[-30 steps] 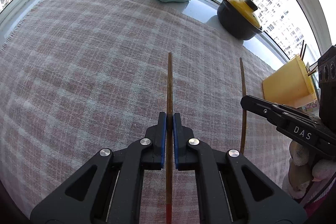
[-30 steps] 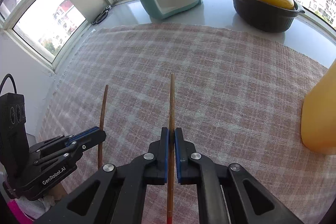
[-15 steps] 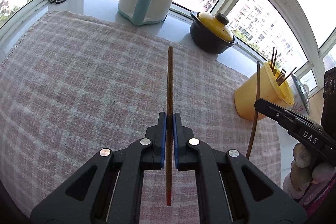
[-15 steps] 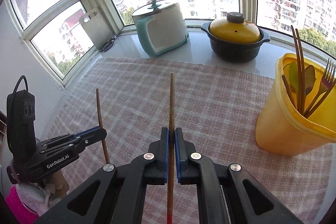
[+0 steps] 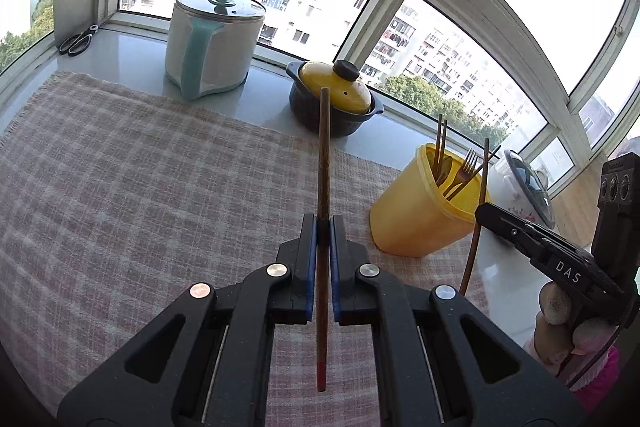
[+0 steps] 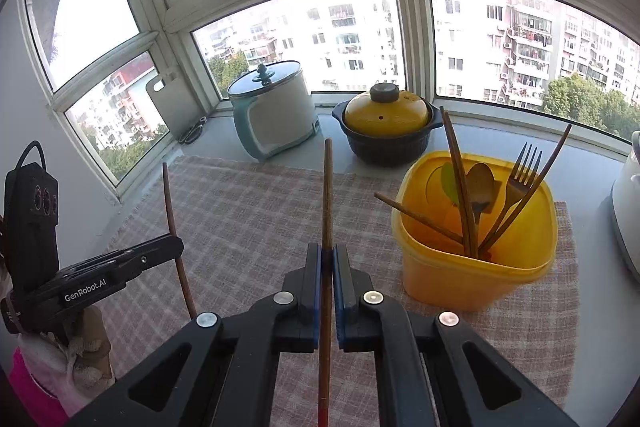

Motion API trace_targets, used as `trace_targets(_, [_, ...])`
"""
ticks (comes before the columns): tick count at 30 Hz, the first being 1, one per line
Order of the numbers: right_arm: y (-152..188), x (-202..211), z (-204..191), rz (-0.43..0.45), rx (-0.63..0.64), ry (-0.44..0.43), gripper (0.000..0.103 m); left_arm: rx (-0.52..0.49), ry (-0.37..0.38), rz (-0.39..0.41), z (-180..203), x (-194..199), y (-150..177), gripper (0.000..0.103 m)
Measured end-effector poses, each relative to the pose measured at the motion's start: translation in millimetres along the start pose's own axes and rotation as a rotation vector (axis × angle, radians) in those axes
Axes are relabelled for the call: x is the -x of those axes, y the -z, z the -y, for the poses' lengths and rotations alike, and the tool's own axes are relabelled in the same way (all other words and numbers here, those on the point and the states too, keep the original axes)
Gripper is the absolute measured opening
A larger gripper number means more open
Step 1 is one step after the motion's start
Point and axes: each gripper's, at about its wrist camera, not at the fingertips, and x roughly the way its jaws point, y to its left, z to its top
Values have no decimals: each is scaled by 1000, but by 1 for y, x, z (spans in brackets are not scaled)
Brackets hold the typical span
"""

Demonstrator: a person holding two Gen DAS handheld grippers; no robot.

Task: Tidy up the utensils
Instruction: 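Lift both chopsticks over the yellow container and lower them inside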

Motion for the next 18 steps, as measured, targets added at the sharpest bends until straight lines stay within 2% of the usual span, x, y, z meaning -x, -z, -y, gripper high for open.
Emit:
trace_targets(8, [-6, 35, 34, 71, -31, 40, 3, -12, 72, 24, 41, -7, -8, 4])
trace_targets(18, [-22, 60, 69, 132, -49, 62, 3, -55, 105, 83, 88, -19, -32, 4])
